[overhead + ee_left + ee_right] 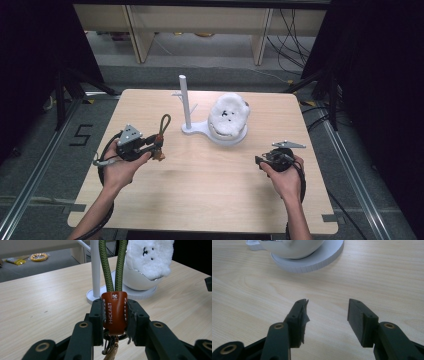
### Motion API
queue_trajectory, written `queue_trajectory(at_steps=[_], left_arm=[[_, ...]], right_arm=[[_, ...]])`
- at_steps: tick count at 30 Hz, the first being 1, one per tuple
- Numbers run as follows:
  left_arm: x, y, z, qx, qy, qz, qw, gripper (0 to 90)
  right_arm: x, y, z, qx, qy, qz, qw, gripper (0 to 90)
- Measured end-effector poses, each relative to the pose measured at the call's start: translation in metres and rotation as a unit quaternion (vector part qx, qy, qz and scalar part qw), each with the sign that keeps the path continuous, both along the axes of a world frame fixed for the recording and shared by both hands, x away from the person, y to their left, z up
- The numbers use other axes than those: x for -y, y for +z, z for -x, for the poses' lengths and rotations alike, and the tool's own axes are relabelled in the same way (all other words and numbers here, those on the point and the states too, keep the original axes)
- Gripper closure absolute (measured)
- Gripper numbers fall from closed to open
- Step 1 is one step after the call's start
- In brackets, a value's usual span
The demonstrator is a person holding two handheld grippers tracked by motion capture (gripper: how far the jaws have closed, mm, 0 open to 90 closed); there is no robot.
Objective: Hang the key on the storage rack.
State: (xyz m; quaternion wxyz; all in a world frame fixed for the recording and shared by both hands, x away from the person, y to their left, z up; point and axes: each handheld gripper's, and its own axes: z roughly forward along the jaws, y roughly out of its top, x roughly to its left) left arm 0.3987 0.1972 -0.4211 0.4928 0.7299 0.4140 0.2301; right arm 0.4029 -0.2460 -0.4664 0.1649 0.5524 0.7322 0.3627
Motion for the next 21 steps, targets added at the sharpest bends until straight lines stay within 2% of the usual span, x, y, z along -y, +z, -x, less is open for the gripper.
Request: queue_trajectory(at_steps=[7, 8, 9, 10, 12, 16, 18, 19, 21], left_arm=[[0.002, 0.004, -0.005, 0.005, 0.000, 0.000, 1.0000, 68.1], [0.003, 0.005, -0.006, 0.007, 0.000, 0.001, 1.0000, 68.1], [0.003, 0.005, -0.007, 0.006, 0.000, 0.001, 1.0000, 68.1], [0.004, 0.006, -0.008, 0.007, 0.000, 0.002, 1.0000, 68.1], [0.005, 0.007, -0.010, 0.009, -0.001, 0.004, 1.0000, 68.1], [0.006, 0.009, -0.013, 0.009, 0.000, 0.005, 0.9999, 68.1], [0.007, 0.009, -0.015, 0.010, -0.002, 0.005, 0.9999, 68.1], [0.007, 0.009, -0.016, 0.010, -0.003, 0.005, 0.9999, 68.0], [0.008, 0.010, -0.017, 0.009, -0.002, 0.003, 1.0000, 68.0]], right_arm=[[0.001, -0.001, -0.001, 0.007, 0.003, 0.005, 1.0000, 50.0], [0.000, 0.000, 0.000, 0.001, -0.002, 0.004, 1.0000, 50.0], [0.002, 0.000, 0.000, 0.009, 0.009, 0.013, 0.9998, 49.9], [0.001, 0.001, 0.001, 0.003, 0.003, 0.004, 1.0000, 49.9], [0.001, 0.000, 0.000, 0.005, 0.004, 0.000, 1.0000, 49.8], [0.002, -0.001, 0.000, 0.006, 0.005, -0.001, 1.0000, 49.6], [0.002, 0.000, 0.000, 0.003, 0.002, 0.004, 1.0000, 49.5], [0.003, -0.002, -0.001, 0.012, 0.007, 0.018, 0.9997, 49.5], [0.003, -0.001, -0.001, 0.011, 0.006, 0.015, 0.9998, 49.4]])
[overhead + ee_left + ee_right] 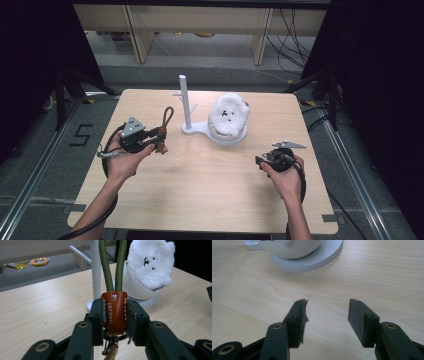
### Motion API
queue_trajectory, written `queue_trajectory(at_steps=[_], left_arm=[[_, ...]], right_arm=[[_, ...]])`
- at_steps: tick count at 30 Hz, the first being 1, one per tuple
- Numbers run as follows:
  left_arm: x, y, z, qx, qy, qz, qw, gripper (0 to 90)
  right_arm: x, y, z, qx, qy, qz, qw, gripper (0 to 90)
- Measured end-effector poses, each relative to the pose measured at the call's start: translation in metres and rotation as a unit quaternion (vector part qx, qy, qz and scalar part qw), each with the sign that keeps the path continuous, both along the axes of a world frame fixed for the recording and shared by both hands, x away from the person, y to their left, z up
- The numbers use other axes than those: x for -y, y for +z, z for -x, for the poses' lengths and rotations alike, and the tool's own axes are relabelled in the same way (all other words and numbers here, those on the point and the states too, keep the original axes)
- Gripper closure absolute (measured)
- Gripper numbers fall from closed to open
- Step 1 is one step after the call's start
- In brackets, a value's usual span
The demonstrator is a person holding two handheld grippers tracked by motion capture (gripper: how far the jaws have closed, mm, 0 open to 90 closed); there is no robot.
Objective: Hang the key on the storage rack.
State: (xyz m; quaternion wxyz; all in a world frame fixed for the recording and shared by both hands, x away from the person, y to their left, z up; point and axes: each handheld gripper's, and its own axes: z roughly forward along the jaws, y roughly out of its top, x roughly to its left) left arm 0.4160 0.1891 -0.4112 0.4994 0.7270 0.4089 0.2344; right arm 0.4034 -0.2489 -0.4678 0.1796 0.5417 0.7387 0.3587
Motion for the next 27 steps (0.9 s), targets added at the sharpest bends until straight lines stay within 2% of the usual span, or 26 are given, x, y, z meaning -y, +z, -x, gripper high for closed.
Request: queue_trajectory(at_steps=[5, 7, 9, 10, 16, 22, 25, 27], left_arm=[[0.001, 0.003, -0.005, 0.003, 0.001, 0.003, 1.0000, 68.1], [0.002, 0.004, -0.006, 0.004, 0.000, 0.002, 1.0000, 68.0], [0.002, 0.006, -0.008, 0.006, -0.001, 0.003, 1.0000, 68.0], [0.002, 0.007, -0.010, 0.007, -0.002, 0.003, 1.0000, 68.0], [0.004, 0.008, -0.016, 0.006, -0.001, 0.003, 1.0000, 68.0], [0.006, 0.009, -0.022, 0.004, 0.002, 0.004, 1.0000, 68.0], [0.006, 0.010, -0.025, 0.005, 0.001, 0.005, 1.0000, 68.0], [0.007, 0.011, -0.027, 0.006, 0.001, 0.006, 1.0000, 68.0]], right_arm=[[0.000, 0.000, 0.001, 0.000, 0.001, -0.003, 1.0000, 49.0], [-0.001, 0.000, 0.000, -0.005, -0.008, -0.007, 0.9999, 48.6], [-0.001, 0.000, 0.000, -0.005, -0.002, -0.014, 0.9999, 48.5], [-0.001, 0.001, 0.001, -0.006, -0.006, -0.007, 0.9999, 48.5], [0.000, 0.002, 0.001, -0.006, -0.008, -0.015, 0.9998, 48.2], [0.001, 0.002, 0.001, -0.006, -0.010, -0.009, 0.9999, 48.0], [0.000, 0.002, 0.002, -0.011, -0.012, -0.014, 0.9998, 47.9], [0.001, 0.001, 0.001, -0.005, -0.011, -0.010, 0.9999, 47.8]])
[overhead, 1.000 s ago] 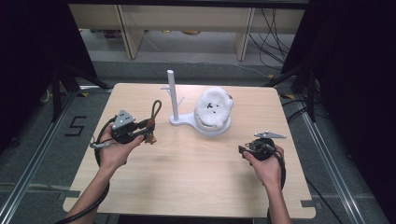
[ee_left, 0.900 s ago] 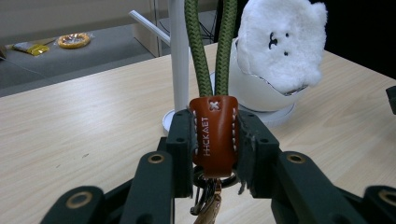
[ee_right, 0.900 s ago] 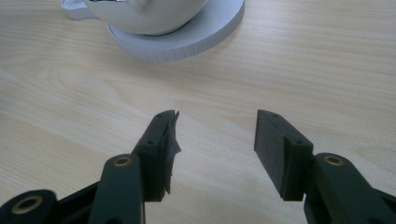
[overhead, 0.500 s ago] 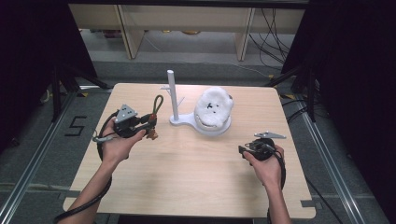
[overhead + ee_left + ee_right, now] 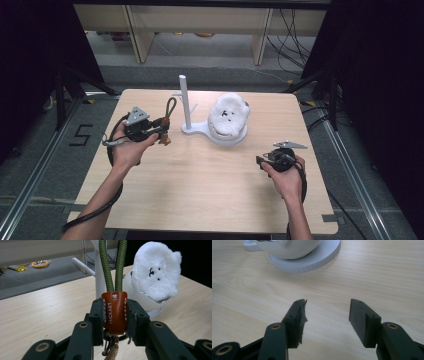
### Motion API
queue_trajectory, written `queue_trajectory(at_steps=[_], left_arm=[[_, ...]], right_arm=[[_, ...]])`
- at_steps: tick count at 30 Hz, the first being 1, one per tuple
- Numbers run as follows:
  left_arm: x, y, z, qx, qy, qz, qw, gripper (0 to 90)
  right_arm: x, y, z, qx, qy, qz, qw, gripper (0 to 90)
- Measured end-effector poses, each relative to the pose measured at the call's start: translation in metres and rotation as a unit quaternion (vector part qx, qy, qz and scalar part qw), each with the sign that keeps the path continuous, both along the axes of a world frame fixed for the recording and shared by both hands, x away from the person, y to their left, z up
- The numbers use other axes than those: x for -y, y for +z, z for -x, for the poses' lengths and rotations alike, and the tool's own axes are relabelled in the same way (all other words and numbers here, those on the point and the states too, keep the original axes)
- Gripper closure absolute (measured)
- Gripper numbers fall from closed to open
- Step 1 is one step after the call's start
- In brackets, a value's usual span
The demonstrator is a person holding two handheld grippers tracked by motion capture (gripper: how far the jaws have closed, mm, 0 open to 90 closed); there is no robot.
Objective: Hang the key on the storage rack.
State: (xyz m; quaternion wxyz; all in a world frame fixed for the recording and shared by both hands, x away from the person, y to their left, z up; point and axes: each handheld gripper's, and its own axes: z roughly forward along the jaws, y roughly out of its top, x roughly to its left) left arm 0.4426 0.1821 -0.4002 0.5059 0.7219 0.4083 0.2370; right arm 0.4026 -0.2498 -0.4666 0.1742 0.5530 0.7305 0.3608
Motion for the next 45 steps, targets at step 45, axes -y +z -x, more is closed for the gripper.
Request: queue_trajectory(at_steps=[45], left_arm=[[0.000, 0.002, -0.031, -0.015, 0.022, 0.024, 0.9993, 67.8]], right_arm=[[0.001, -0.001, 0.000, -0.003, 0.003, 0.000, 1.0000, 47.1]])
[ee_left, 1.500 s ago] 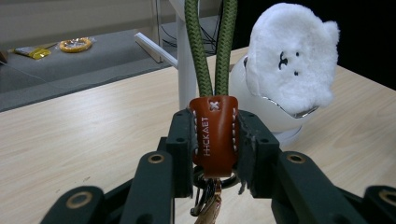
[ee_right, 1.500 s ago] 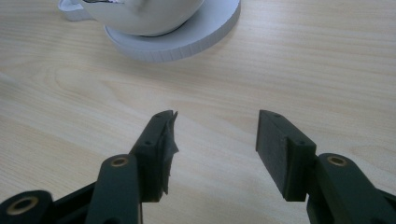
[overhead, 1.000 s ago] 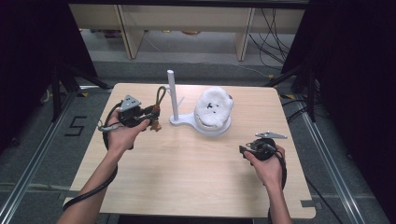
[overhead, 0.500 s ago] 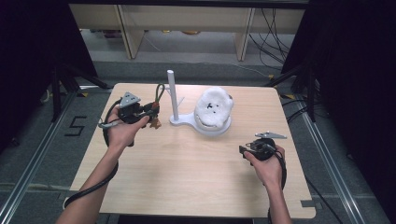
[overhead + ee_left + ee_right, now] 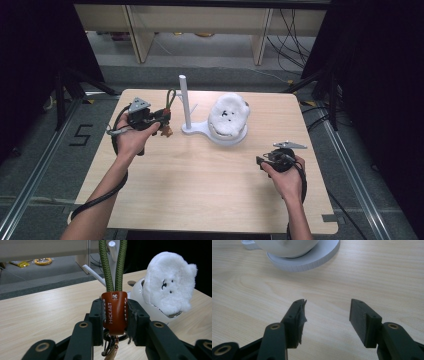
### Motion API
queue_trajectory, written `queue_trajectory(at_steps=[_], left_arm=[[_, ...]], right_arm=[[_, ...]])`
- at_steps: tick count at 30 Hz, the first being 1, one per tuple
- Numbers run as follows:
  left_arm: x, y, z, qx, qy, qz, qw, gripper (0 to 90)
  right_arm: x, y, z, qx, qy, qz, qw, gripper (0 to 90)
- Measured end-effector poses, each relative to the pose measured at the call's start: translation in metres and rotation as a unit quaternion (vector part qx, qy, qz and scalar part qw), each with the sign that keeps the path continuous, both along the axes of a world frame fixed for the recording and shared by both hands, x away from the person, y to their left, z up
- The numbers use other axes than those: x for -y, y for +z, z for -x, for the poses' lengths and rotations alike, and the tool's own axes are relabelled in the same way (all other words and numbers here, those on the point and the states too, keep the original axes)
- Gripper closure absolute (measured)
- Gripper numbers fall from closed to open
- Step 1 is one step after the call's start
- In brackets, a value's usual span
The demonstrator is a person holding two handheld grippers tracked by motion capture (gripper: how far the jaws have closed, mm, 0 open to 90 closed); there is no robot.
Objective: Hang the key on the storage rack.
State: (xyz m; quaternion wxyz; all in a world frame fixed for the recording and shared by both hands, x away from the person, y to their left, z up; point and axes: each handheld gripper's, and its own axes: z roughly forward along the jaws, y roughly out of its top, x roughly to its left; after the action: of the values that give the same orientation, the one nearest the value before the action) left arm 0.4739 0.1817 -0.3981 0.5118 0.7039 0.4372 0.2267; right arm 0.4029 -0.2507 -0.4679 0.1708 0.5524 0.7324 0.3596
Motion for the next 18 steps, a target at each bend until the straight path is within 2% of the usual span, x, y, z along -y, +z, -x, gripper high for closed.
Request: queue_trajectory(at_steps=[18], left_arm=[[0.009, -0.009, -0.011, -0.016, 0.002, 0.001, 0.9999, 67.7]], right_arm=[[0.000, -0.001, 0.000, -0.001, -0.001, -0.003, 1.0000, 46.9]])
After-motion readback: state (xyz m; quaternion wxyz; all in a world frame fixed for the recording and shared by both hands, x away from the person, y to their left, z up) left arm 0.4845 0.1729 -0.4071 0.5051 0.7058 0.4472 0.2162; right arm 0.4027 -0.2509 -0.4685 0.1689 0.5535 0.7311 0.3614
